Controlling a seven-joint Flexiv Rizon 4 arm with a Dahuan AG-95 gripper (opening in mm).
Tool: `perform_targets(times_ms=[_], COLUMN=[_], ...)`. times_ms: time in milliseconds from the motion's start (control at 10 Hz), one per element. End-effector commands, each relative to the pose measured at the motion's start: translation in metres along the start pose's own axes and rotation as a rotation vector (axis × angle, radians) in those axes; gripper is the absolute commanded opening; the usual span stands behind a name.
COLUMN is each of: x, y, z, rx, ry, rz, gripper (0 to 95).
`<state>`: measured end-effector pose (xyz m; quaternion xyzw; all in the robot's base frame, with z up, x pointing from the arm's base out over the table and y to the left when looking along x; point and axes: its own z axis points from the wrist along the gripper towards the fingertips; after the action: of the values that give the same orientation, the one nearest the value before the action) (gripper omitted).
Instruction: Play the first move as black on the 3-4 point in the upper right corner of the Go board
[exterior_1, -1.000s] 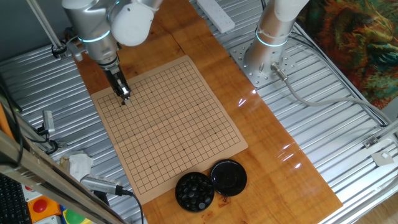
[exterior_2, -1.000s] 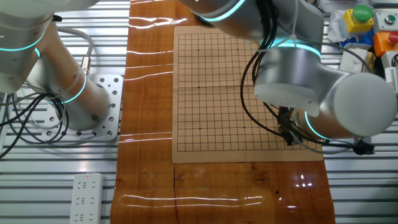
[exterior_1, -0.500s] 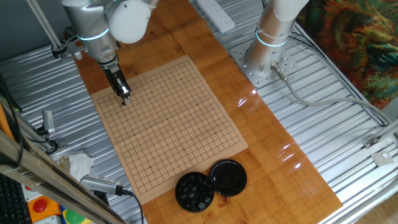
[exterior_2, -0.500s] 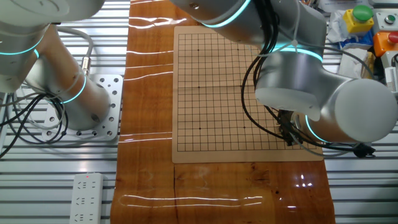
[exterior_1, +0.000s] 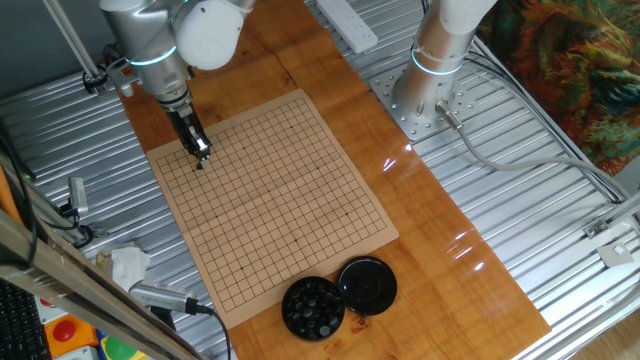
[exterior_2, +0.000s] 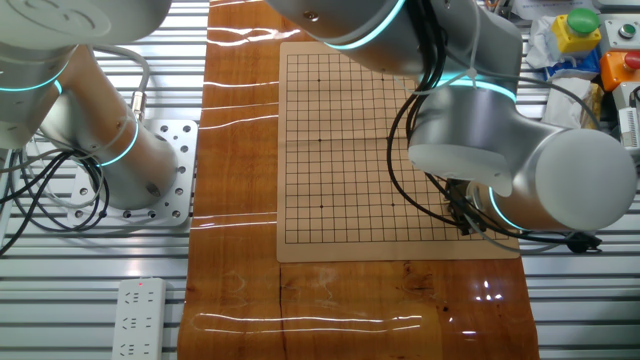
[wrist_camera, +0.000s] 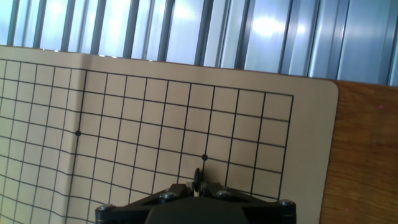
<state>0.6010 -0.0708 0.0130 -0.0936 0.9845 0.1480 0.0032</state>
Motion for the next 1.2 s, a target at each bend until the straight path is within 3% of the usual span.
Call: perform_targets(times_ms=[100, 1200], x=[-0.0001, -0.0007], y=[0.0004, 0.0012], z=[0.0001, 0.0007], rx=[-0.002, -0.005], ry=[-0.001, -0.005], rz=[0.001, 0.005], gripper=[0.0, 0.0])
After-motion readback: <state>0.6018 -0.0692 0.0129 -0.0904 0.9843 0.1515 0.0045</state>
